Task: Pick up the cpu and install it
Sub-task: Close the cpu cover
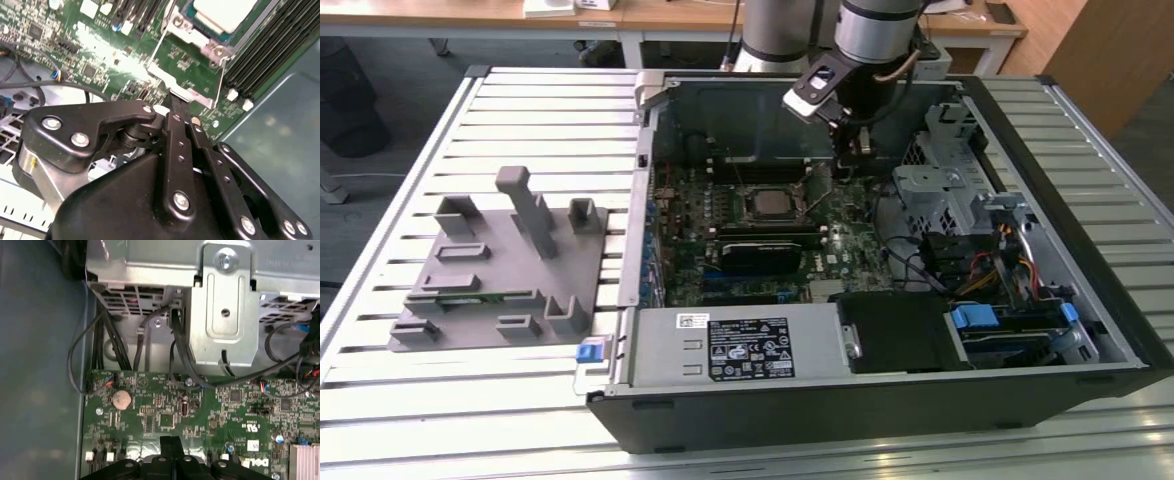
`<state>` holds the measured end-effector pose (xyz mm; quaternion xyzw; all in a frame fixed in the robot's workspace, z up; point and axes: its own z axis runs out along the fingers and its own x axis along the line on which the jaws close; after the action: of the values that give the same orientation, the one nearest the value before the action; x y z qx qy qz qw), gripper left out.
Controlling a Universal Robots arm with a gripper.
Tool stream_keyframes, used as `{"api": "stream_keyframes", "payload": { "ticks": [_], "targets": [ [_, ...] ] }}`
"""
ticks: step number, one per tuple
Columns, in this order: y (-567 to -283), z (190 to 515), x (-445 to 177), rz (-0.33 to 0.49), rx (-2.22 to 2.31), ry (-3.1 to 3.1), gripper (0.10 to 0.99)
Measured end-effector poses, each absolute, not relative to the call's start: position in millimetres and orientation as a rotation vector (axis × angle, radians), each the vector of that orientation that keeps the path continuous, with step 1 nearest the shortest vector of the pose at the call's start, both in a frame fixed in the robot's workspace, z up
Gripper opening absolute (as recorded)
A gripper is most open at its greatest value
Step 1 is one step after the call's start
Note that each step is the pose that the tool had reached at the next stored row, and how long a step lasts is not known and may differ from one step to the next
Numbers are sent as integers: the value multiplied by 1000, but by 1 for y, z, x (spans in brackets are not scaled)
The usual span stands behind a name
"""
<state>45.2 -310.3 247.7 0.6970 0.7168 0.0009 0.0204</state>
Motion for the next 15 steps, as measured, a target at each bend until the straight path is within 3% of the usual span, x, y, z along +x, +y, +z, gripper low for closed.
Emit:
{"api": "stream_keyframes", "payload": {
  "ticks": [15],
  "targets": [
    [-310, 246, 19, 3, 2162, 2223, 106]
  ]
}}
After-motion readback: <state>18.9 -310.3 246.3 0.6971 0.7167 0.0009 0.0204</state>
